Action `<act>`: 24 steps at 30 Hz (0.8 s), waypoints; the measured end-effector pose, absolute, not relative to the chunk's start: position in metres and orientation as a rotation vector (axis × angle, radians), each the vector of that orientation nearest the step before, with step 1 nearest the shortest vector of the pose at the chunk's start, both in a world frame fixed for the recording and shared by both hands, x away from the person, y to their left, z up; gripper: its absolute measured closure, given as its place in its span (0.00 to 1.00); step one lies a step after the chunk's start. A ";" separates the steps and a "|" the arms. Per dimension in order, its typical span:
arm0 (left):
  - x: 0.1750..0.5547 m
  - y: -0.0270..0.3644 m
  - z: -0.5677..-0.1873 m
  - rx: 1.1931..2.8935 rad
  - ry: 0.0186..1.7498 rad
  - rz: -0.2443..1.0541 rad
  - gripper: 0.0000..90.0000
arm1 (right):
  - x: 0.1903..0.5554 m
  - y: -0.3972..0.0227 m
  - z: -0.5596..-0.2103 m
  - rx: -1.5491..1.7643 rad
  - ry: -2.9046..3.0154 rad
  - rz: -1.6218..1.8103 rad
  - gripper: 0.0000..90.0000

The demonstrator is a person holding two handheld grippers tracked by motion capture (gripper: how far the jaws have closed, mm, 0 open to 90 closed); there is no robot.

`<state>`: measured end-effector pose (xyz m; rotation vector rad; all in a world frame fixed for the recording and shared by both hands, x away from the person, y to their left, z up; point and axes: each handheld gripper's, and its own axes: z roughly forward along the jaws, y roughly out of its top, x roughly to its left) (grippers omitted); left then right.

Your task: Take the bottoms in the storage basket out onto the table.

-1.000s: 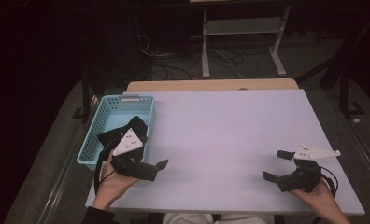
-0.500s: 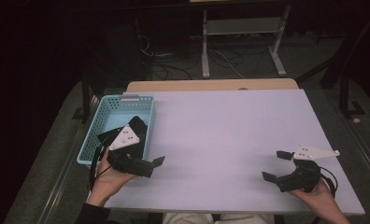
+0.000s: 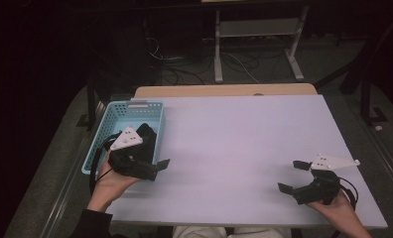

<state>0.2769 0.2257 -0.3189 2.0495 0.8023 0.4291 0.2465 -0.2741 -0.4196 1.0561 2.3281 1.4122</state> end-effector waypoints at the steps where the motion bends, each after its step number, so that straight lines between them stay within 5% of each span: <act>1: 0.277 0.226 -0.319 2.049 0.802 0.429 0.00 | 0.247 -0.274 -0.420 1.056 2.328 1.412 0.00; 24: 0.298 0.245 -0.312 2.036 0.884 0.432 0.00 | 0.247 -0.274 -0.420 1.056 2.332 1.412 0.00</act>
